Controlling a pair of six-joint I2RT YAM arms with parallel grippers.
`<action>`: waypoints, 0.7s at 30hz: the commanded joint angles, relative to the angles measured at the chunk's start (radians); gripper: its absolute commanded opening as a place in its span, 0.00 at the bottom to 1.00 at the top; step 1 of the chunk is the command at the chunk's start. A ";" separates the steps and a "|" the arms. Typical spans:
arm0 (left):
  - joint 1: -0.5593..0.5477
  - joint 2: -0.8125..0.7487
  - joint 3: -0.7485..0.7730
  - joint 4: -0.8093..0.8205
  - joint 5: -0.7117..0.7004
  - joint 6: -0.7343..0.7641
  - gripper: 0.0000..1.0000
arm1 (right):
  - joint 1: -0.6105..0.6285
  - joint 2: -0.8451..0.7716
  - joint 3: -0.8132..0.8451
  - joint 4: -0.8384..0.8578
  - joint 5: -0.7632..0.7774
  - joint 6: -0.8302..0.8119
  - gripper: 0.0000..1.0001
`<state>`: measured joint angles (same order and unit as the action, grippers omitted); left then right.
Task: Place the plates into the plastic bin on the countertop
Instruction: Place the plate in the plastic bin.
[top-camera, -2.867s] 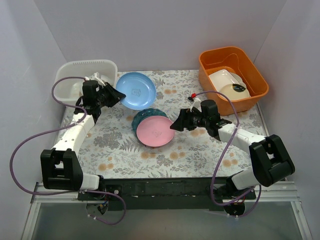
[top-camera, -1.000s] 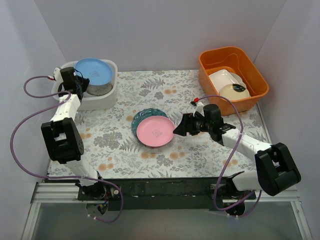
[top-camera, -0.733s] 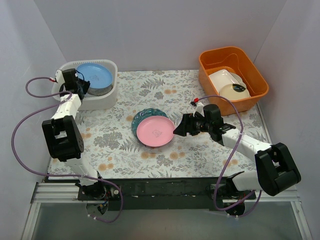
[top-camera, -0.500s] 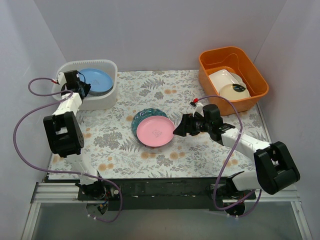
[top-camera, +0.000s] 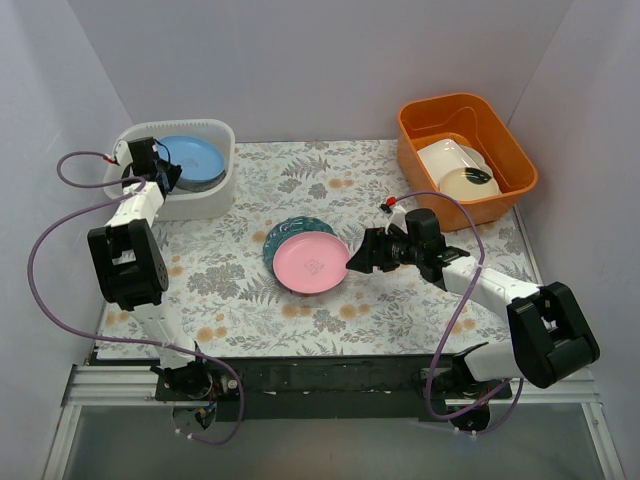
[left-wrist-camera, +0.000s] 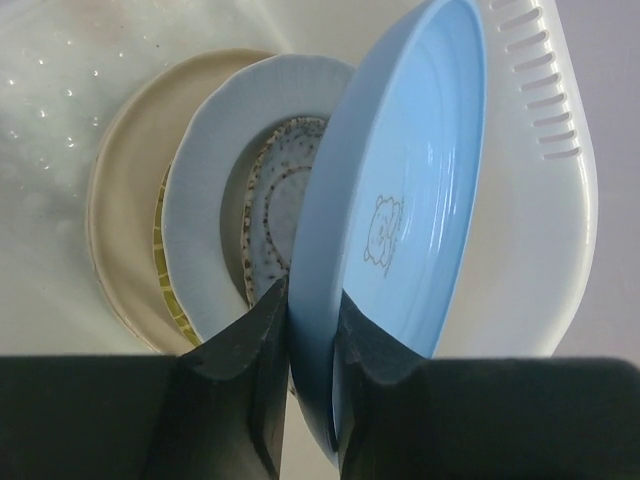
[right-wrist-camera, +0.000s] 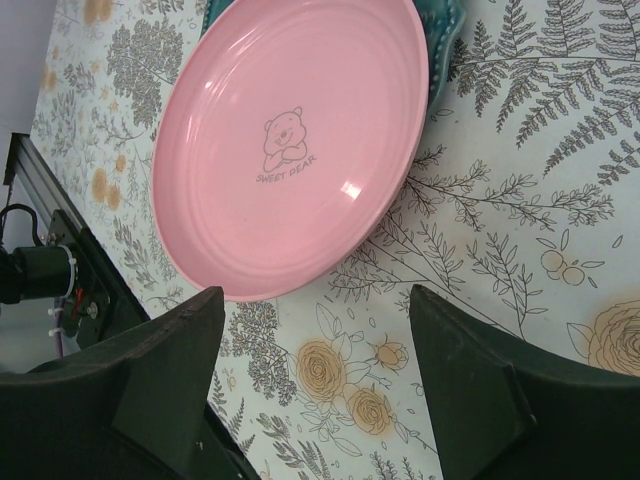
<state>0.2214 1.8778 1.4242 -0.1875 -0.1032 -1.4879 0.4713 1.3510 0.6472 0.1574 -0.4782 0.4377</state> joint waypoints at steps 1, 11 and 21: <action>0.001 -0.034 0.013 -0.050 -0.006 0.040 0.23 | -0.002 -0.007 0.028 0.010 -0.004 -0.020 0.82; 0.002 -0.101 -0.011 -0.056 -0.024 0.055 0.61 | -0.002 -0.044 0.000 -0.009 0.035 -0.017 0.82; 0.003 -0.204 -0.048 -0.082 -0.082 0.054 0.98 | -0.002 -0.038 0.012 -0.021 0.042 -0.025 0.82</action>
<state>0.2169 1.7771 1.4029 -0.2176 -0.1326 -1.4506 0.4713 1.3319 0.6449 0.1368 -0.4458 0.4362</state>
